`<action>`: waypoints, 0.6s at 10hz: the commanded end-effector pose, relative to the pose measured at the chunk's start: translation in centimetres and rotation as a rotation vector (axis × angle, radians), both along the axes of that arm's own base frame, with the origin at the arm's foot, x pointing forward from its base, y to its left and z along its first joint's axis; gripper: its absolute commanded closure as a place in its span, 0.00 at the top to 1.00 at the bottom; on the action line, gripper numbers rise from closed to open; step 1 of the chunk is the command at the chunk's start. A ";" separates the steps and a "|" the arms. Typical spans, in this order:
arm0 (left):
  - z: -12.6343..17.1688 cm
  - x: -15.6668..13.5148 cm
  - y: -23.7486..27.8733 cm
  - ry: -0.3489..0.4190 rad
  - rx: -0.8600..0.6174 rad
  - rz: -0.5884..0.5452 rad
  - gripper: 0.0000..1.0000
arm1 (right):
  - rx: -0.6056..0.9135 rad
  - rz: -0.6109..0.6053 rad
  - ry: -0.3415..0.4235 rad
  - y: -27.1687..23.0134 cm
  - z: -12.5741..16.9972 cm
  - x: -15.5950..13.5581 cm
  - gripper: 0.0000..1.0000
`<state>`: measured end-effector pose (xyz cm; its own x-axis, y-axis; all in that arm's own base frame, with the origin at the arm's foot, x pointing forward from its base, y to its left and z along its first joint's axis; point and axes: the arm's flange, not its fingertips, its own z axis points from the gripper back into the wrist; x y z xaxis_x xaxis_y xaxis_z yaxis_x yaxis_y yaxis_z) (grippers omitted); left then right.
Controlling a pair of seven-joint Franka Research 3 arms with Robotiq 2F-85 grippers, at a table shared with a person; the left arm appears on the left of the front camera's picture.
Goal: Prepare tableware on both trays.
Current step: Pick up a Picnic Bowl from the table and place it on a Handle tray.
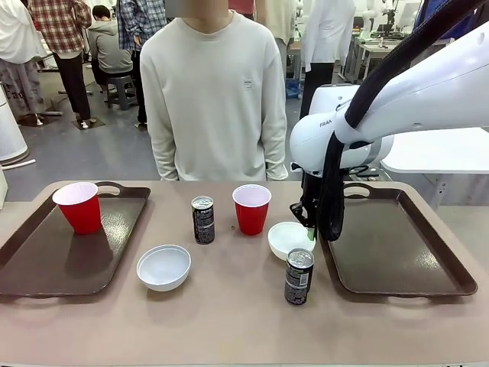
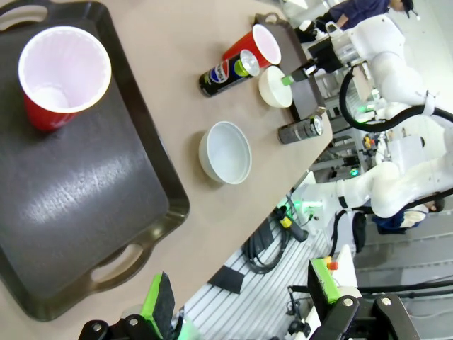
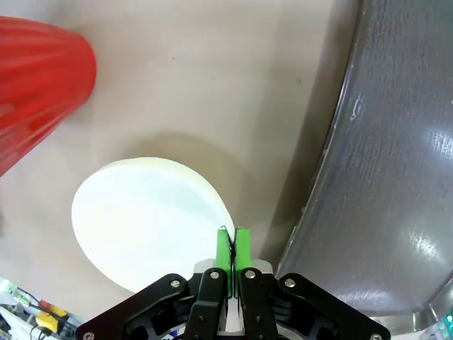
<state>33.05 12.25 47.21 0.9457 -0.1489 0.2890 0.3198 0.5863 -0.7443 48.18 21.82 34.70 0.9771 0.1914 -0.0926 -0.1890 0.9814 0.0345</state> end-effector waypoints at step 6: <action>0.0 0.0 0.3 -0.012 -0.010 -0.009 1.00 | 0.155 0.045 -0.050 -3.8 14.5 -5.1 0.00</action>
